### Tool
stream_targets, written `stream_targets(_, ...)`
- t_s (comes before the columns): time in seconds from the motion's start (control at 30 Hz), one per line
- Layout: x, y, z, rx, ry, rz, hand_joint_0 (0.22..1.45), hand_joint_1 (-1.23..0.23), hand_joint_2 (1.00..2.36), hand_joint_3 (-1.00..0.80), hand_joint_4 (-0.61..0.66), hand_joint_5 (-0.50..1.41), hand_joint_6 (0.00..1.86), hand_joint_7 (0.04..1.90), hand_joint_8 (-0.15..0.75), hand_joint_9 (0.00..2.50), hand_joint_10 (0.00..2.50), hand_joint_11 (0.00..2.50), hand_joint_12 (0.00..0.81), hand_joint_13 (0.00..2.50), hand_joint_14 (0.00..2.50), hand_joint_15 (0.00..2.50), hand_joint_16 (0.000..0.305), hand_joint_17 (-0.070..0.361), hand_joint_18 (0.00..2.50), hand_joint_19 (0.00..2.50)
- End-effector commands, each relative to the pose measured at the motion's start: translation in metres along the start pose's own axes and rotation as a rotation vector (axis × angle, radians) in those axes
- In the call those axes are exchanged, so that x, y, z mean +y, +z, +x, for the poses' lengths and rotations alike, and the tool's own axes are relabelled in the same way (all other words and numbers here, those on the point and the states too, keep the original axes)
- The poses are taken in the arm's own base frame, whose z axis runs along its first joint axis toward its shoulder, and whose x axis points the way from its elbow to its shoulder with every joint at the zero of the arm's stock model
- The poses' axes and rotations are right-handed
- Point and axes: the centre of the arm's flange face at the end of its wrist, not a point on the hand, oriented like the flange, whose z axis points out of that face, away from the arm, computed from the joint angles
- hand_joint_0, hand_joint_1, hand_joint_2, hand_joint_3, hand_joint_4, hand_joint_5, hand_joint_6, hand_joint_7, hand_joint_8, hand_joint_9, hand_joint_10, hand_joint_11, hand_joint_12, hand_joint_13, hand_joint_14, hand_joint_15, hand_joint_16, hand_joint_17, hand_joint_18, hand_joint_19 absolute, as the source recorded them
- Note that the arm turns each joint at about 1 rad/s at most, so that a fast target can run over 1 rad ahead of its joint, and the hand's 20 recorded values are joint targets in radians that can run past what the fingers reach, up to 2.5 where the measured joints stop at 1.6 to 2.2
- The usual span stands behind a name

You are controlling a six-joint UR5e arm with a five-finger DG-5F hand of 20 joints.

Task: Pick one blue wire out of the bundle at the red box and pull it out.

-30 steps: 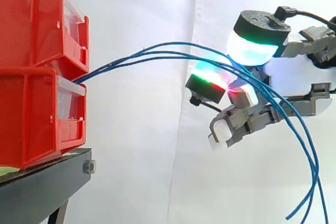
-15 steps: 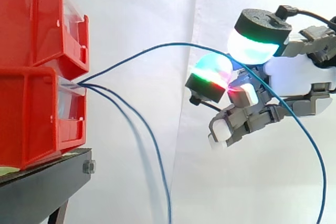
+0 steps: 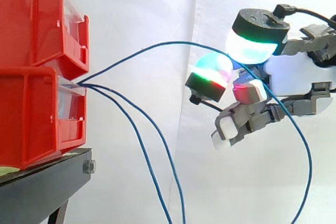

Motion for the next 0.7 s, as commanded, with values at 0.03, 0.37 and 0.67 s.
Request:
stream_targets(0.03, -0.0006, 0.0003, 0.0013, 0.002, 0.002, 0.001, 0.59, -0.85, 1.02, -0.15, 0.09, -0.06, 0.88, 0.95, 0.264, 1.24, 0.03, 0.66, 0.383, 0.86, 0.02, 0.53, 0.06, 0.135, 0.53, 0.48)
stream_targets(0.37, 0.0008, -0.0001, 0.0044, 0.007, 0.001, 0.003, 0.59, -0.87, 1.02, -0.11, 0.06, -0.05, 0.88, 0.97, 0.25, 1.25, 0.03, 0.63, 0.384, 0.84, 0.02, 0.51, 0.06, 0.136, 0.52, 0.45)
stream_targets(0.67, -0.0029, -0.004, 0.0051, 0.018, -0.001, 0.04, 0.59, -0.87, 1.02, -0.12, 0.01, -0.05, 0.87, 0.98, 0.239, 0.9, 0.02, 0.46, 0.382, 0.62, 0.02, 0.44, 0.063, 0.141, 0.29, 0.36)
